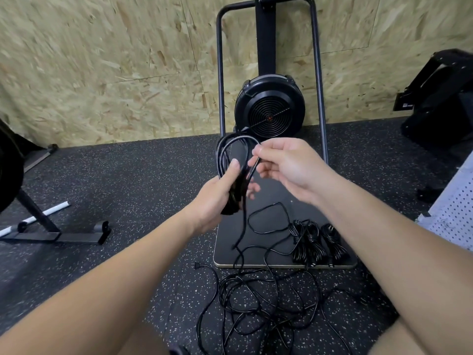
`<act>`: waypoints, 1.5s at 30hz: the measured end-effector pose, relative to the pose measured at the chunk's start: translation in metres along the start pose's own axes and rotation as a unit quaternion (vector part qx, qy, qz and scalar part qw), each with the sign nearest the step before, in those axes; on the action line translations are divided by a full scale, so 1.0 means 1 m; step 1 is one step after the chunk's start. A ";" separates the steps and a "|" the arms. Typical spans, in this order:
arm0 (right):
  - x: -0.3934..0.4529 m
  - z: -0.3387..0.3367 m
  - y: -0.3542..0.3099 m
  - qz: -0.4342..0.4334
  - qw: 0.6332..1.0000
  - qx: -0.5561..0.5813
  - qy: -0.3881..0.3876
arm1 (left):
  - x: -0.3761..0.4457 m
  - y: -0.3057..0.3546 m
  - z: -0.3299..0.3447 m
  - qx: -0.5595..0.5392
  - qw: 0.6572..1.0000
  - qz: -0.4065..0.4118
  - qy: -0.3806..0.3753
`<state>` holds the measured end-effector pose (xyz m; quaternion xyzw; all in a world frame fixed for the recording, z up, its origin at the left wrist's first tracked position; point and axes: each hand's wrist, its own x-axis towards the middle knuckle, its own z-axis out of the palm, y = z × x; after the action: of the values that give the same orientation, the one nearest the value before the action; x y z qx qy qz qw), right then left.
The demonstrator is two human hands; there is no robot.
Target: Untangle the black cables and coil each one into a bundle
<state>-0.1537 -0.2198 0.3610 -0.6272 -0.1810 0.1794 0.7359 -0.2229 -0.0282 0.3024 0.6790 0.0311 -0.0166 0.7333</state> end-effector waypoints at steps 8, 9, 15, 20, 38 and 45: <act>-0.003 0.006 0.005 -0.076 0.990 -0.032 0.117 | -0.006 0.009 0.015 0.071 0.995 0.036 -0.054; -0.004 0.007 0.005 -0.079 0.989 -0.025 0.121 | -0.006 0.009 0.016 0.092 0.994 0.045 -0.042; 0.006 -0.010 0.019 -0.023 0.992 -0.107 0.067 | -0.001 0.005 0.014 0.027 0.995 0.081 0.054; -0.005 -0.006 0.048 0.140 0.953 -0.215 -0.162 | 0.003 0.011 0.008 -0.069 0.987 0.099 0.107; -0.003 0.015 0.052 0.004 0.855 -0.515 -0.059 | 0.014 0.009 -0.032 0.141 0.954 0.105 0.243; -0.015 0.022 0.026 0.020 0.942 -0.311 -0.125 | 0.002 0.012 -0.022 0.131 0.987 -0.049 0.078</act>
<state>-0.1784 -0.2044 0.3377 -0.8010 -0.3055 0.2055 0.4722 -0.2204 -0.0054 0.3125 0.7663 0.1194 -0.0032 0.6313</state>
